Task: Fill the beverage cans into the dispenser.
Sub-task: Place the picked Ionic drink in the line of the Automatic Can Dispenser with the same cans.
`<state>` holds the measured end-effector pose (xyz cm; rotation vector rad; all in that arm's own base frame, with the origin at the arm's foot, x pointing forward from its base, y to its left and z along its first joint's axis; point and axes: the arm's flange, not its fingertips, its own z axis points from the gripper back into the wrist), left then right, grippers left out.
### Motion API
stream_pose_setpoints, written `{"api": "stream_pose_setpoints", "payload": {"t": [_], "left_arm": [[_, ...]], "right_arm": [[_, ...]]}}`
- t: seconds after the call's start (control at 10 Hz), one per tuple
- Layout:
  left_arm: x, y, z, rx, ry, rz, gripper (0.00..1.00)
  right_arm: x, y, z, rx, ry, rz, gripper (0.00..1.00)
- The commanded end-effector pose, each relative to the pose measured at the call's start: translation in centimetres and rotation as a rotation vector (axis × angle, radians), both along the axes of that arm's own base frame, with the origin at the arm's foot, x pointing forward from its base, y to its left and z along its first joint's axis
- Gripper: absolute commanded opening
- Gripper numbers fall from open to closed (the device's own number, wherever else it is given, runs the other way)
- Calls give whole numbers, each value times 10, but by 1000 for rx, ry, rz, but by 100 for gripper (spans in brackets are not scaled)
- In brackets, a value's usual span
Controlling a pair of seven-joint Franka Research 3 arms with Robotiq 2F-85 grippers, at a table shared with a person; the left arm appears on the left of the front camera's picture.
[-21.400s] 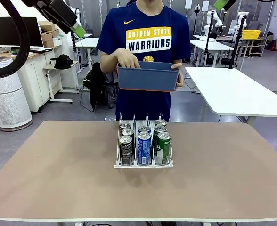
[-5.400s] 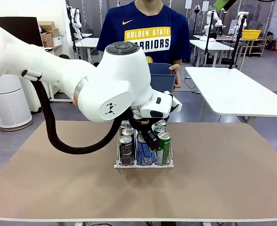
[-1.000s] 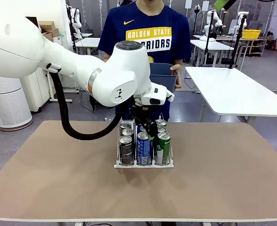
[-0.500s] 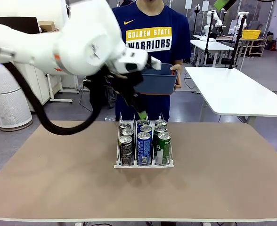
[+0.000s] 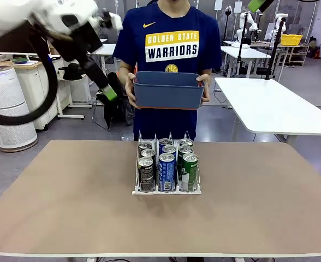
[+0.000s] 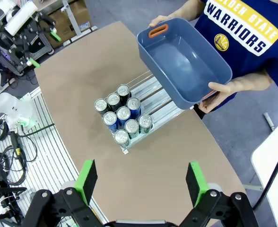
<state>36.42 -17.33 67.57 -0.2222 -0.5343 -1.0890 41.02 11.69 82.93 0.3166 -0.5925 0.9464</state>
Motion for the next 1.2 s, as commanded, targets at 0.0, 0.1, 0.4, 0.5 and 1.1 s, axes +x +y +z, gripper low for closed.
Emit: {"api": "stream_pose_setpoints", "payload": {"t": [0.0, 0.1, 0.4, 0.5, 1.1], "left_arm": [[1, 9, 32, 12, -55, 6, 100], [1, 15, 50, 15, -76, 17, 100], [-13, 25, 101, 50, -180, 86, 100], [-19, 25, 109, 53, -201, 103, 100], [-15, 28, 109, 27, -206, 66, 100]], "right_arm": [[-3, -1, -1, 0, 2, 0, 100], [-3, -1, -1, 0, 2, 0, 100], [-3, -1, -1, 0, 2, 0, 100], [-3, -1, -1, 0, 2, 0, 100], [-3, -1, -1, 0, 2, 0, 100]]}}
